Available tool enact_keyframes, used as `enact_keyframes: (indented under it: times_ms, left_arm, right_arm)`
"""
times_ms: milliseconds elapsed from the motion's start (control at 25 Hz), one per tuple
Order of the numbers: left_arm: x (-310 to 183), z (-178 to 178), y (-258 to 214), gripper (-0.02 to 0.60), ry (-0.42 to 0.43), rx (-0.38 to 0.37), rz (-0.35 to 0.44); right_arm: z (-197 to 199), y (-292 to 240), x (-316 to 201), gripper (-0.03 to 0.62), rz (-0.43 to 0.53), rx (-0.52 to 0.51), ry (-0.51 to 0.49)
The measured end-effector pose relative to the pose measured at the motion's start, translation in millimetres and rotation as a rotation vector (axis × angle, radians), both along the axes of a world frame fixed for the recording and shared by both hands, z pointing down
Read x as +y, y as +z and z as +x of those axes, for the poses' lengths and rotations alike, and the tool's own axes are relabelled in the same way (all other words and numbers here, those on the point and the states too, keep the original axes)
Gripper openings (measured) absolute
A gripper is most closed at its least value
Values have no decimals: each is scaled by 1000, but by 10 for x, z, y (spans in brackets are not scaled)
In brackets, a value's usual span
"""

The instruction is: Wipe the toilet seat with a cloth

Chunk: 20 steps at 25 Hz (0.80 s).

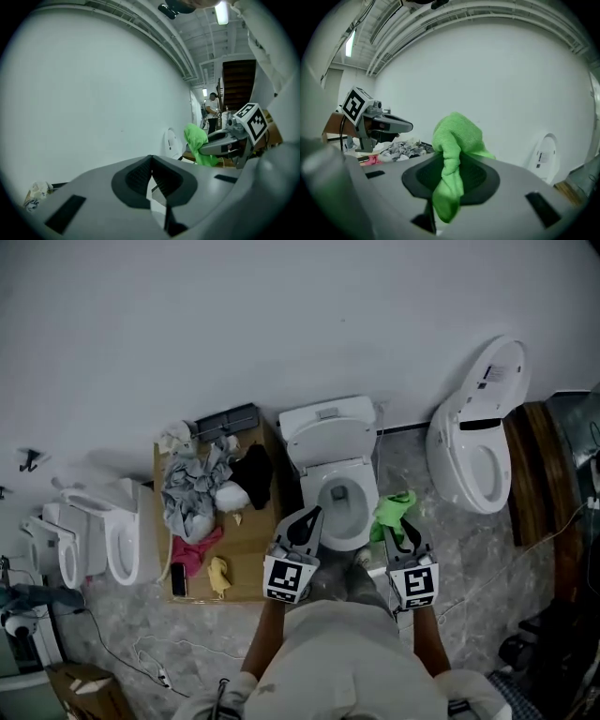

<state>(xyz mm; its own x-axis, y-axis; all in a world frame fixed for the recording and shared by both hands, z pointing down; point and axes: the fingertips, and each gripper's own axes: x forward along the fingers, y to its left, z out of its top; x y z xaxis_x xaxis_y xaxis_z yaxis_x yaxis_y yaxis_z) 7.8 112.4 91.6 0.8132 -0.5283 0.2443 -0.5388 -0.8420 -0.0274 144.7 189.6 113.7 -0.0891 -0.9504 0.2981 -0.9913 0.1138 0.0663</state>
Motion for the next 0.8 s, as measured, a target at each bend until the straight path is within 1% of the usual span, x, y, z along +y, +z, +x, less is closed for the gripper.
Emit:
enact_keyframes:
  times_ms: [120,280,440,560,800]
  left_arm:
    - [-50,112,52,12,-55,-9,-5]
    - [-111,198,167,12,-121,-20,-16]
    - [-254,277,354,12,-192,-27,-41]
    - [-343,308,506,12,-238,-17,-70]
    - [-505,308,834,12,-287,-26,-94]
  right_arm:
    - [137,86,-144,97,-8,-5,-68]
    - [196,168,-319,97,-10,-31,-138]
    - [293,369,-502,97,-47,-41,-178]
    - [307,543,-607,97,-76,-55,-215]
    - [280,785,-863,97,-92,-56,-258]
